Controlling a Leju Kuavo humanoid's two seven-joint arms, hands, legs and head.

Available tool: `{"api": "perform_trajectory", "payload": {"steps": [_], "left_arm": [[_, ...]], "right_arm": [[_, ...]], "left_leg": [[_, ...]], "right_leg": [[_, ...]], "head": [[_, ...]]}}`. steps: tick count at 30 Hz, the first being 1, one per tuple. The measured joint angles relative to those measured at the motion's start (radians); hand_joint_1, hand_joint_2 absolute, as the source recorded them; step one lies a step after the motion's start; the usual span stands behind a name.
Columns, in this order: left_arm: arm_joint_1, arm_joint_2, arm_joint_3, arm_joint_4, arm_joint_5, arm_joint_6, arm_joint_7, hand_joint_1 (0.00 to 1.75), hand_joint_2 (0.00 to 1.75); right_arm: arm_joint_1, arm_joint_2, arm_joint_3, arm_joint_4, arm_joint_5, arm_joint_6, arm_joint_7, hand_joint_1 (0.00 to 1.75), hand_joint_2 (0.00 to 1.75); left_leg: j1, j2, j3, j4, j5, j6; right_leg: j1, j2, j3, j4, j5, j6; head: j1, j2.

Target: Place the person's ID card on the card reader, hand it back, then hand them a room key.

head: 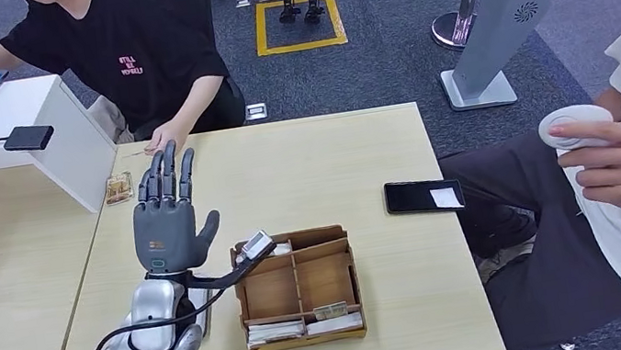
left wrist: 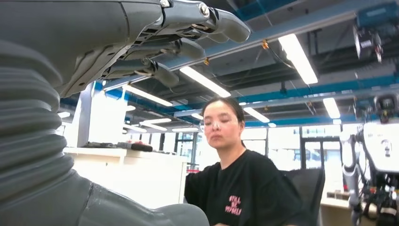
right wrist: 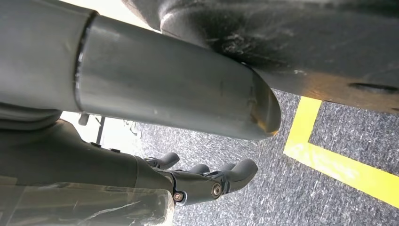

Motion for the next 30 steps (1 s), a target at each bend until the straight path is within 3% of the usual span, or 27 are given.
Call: {"api": "perform_trajectory", "payload": {"steps": [5,9,16,24,27,30], "left_arm": [[0.061,-0.001,0.051,-0.143,0.073,0.028,-0.049,0.0,1.75],[0.102,-0.002,0.074,-0.244,0.259,0.045,-0.136,0.0,0.0],[0.221,-0.012,0.082,-0.435,0.802,-0.027,-0.361,0.0,0.0],[0.416,-0.017,0.079,-0.599,1.363,-0.373,-0.531,0.0,0.0],[0.489,-0.02,0.062,-0.636,1.509,-0.461,-0.566,0.0,0.0],[0.537,-0.022,0.033,-0.654,1.546,-0.453,-0.599,0.0,0.0]], "right_arm": [[0.001,0.003,-0.005,-0.009,-0.002,0.006,-0.004,0.0,0.0],[0.002,0.006,-0.011,-0.022,-0.002,0.014,-0.008,0.0,0.0],[0.007,0.011,-0.04,-0.042,-0.007,0.027,-0.012,0.0,0.0],[0.011,0.013,-0.078,-0.048,-0.017,0.043,-0.025,0.0,0.0],[0.013,0.013,-0.089,-0.052,-0.017,0.051,-0.028,0.0,0.0],[0.014,0.014,-0.101,-0.055,-0.017,0.055,-0.029,0.0,0.0]], "left_leg": [[0.0,0.0,0.0,0.0,0.0,0.0],[0.0,0.0,0.0,0.0,0.0,0.0],[0.0,0.001,-0.001,0.0,-0.001,0.001],[0.0,0.002,-0.001,-0.001,-0.001,0.001],[0.0,0.002,-0.001,-0.001,-0.002,0.0],[0.0,0.002,-0.001,-0.001,-0.002,0.001]], "right_leg": [[0.0,0.0,0.0,0.0,0.0,0.0],[0.0,0.0,0.0,0.0,0.0,0.0],[0.0,0.0,-0.001,0.0,0.0,0.0],[0.0,0.001,-0.001,0.0,-0.001,0.001],[0.0,0.001,-0.001,0.0,-0.002,0.001],[0.0,0.001,-0.001,0.0,-0.002,0.001]], "head": [[0.0,0.0],[0.0,0.0],[0.0,0.0],[0.0,0.0],[0.0,0.0],[0.0,0.0]]}}
